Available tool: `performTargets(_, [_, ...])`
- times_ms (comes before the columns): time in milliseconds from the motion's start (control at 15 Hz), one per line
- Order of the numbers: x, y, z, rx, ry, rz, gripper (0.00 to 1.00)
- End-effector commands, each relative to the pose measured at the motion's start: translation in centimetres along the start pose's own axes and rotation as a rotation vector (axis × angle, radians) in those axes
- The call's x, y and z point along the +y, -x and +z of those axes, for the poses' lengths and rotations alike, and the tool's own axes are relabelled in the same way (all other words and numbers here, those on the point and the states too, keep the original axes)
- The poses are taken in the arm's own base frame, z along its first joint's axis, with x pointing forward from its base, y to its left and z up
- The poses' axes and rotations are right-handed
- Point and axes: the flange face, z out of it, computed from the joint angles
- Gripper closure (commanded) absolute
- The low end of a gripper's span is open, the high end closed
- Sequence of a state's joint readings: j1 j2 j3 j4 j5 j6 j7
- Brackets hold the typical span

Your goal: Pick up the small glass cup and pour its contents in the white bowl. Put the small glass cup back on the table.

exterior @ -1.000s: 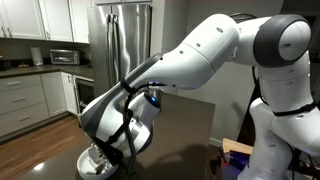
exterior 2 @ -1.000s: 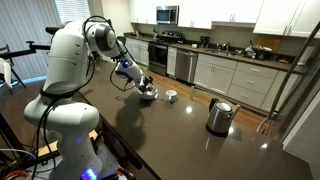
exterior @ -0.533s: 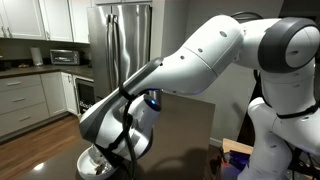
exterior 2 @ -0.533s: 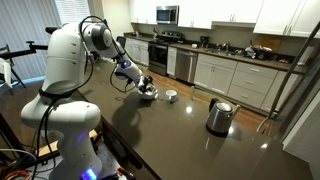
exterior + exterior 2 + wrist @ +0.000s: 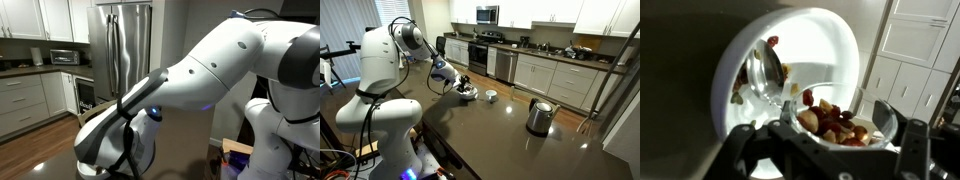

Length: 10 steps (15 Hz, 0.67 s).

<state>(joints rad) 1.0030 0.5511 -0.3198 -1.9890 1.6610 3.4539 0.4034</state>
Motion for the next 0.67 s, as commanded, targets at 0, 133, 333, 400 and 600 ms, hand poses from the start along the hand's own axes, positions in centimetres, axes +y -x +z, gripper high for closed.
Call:
performTargets(0, [0.2, 0.3, 0.0, 0.0, 0.001, -0.008, 0.18])
performTargets(133, [0.5, 0.4, 0.2, 0.0, 0.006, -0.011, 0.18])
performTargets(333, [0.0, -0.6, 0.3, 0.016, -0.001, -0.01, 0.43])
performTargets(400, [-0.1, -0.8, 0.4, 0.021, -0.003, -0.012, 0.43])
performTargets(600, [-0.3, -1.5, 0.6, 0.042, -0.009, -0.021, 0.43])
